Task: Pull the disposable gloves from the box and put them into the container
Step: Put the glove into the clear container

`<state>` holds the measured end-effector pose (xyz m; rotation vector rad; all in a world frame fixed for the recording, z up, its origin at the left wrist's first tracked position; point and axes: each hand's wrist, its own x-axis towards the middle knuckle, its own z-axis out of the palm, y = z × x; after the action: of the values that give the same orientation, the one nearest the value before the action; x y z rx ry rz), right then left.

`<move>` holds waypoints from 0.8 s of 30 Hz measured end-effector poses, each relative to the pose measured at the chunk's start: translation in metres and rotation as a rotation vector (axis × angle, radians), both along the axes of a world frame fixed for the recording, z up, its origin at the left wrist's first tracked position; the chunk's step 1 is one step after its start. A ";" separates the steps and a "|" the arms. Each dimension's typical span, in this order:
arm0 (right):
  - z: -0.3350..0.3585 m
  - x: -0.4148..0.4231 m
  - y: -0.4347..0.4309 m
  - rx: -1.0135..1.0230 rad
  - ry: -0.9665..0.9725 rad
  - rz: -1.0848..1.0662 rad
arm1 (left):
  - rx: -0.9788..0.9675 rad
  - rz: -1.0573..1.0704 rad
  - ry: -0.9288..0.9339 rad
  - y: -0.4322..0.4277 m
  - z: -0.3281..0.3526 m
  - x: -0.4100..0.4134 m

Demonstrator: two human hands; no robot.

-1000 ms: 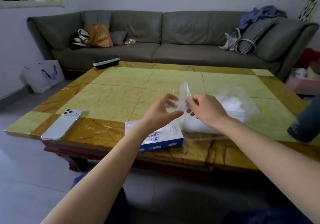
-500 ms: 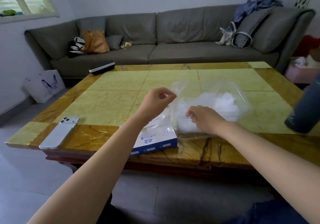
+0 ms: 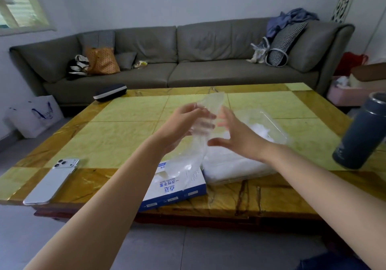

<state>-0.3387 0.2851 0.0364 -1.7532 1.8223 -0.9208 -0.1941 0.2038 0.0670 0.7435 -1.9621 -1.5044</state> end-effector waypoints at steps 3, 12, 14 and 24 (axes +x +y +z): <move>0.029 -0.001 -0.003 -0.137 -0.161 0.048 | 0.117 -0.104 0.064 -0.004 0.007 0.002; 0.025 -0.007 -0.020 -0.080 -0.469 0.067 | 0.020 -0.024 0.005 -0.023 0.012 0.019; 0.021 -0.012 -0.022 -0.040 -0.371 0.040 | -0.126 0.057 -0.104 -0.028 0.008 0.025; 0.047 -0.048 -0.039 -0.201 0.334 -0.294 | -0.532 0.309 -0.462 -0.050 0.004 0.015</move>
<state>-0.3866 0.2465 0.0836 -1.8823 2.3202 -0.9970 -0.1788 0.1538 0.0710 1.1485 -2.2977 -0.6142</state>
